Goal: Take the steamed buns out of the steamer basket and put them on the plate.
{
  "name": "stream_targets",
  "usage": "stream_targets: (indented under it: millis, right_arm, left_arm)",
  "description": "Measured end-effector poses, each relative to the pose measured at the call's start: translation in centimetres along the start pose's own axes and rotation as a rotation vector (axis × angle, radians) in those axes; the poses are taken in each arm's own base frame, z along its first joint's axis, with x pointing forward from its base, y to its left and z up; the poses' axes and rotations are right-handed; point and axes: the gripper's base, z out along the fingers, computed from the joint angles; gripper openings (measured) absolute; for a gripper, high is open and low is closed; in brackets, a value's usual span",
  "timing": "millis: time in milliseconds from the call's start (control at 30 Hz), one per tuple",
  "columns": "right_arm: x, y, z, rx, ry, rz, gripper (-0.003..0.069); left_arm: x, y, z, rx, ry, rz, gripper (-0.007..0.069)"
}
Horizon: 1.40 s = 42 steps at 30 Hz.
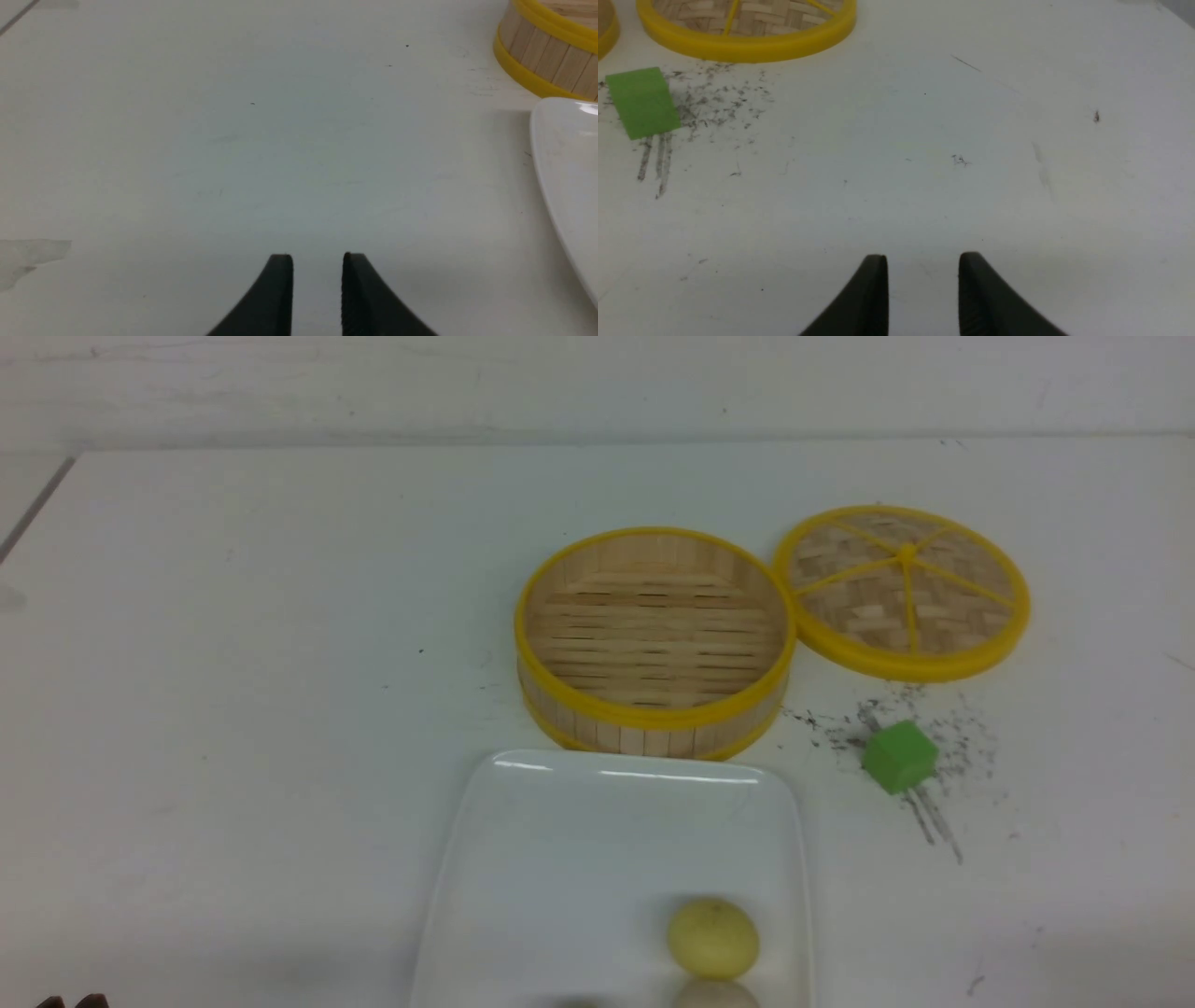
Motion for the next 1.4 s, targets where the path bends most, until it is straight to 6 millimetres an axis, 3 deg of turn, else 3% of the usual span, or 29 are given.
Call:
stream_targets:
  millis: [1400]
  right_arm:
    - [0.0,0.0,0.0,0.0,0.0,0.0,0.024]
  left_arm:
    - [0.0,0.01,0.0,-0.001,0.0,0.003,0.0214]
